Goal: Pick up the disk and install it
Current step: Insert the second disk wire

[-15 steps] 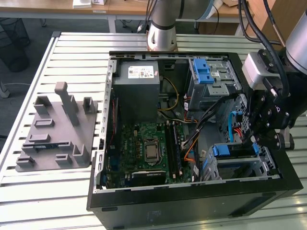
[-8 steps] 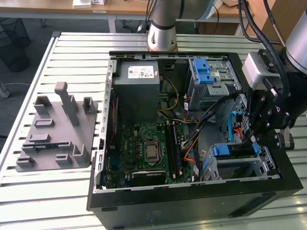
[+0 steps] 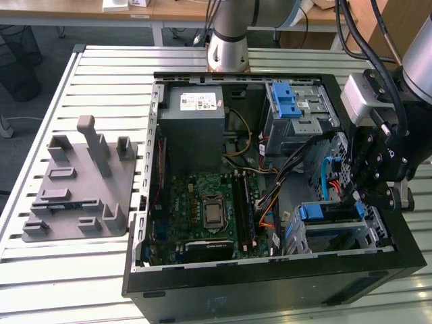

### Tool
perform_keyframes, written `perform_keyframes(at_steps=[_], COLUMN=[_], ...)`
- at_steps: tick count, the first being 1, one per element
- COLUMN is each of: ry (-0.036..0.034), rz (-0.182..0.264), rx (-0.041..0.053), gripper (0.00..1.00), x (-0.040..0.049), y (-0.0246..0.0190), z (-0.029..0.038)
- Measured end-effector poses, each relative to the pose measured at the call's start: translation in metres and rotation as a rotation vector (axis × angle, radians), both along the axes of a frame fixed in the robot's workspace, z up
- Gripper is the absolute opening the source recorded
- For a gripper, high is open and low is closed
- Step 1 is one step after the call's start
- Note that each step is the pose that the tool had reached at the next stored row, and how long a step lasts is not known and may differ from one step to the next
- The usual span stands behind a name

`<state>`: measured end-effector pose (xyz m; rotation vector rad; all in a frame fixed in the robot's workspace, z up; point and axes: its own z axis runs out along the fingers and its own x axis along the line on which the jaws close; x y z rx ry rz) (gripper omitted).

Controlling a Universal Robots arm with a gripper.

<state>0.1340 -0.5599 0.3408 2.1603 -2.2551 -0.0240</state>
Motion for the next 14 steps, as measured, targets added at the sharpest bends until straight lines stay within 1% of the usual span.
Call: perform_keyframes(at_steps=[4,6,11,14], ry=[0.0,0.0,0.0,0.0], rz=[0.0,0.0,0.0,0.0], rx=[-0.0002,-0.0002,0.0,0.0001], gripper=[0.11,0.11,0.11,0.11], x=[-0.0003,-0.0022,-0.0129,-0.0158], y=[0.0,-0.0001,-0.0004,-0.0004], z=[0.0002,0.0001,0.0,-0.0001])
